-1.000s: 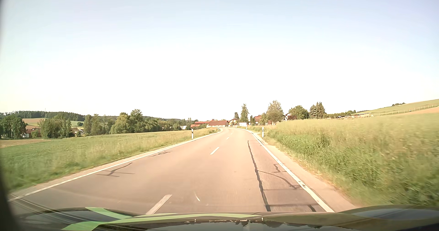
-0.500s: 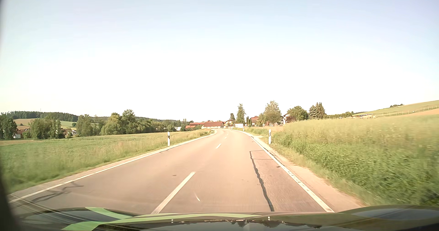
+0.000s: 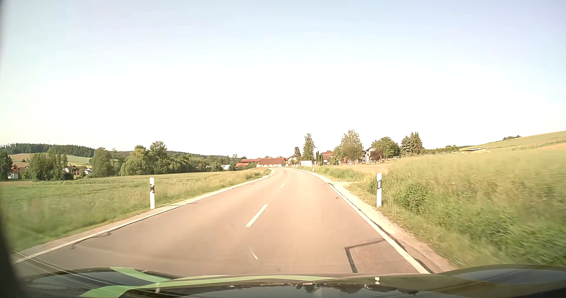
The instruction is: Follow the waypoints while adhering to traffic rules and regulations
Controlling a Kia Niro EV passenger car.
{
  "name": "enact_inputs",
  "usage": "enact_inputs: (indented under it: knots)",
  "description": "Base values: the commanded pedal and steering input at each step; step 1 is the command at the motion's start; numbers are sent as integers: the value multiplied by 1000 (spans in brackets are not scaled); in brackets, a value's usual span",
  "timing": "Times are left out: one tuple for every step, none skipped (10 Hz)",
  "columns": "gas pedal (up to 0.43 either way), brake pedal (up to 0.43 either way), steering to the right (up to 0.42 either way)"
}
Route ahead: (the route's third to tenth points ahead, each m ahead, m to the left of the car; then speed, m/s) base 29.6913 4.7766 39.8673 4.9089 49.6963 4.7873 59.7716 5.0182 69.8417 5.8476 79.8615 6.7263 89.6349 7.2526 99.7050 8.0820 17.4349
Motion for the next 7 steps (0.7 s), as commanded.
enact_inputs:
  knots:
    - [110, 0, -2]
    - [110, 0, -3]
    - [110, 0, -4]
    - [110, 0, -4]
    - [98, 0, -5]
    - [98, 0, -6]
    - [98, 0, -6]
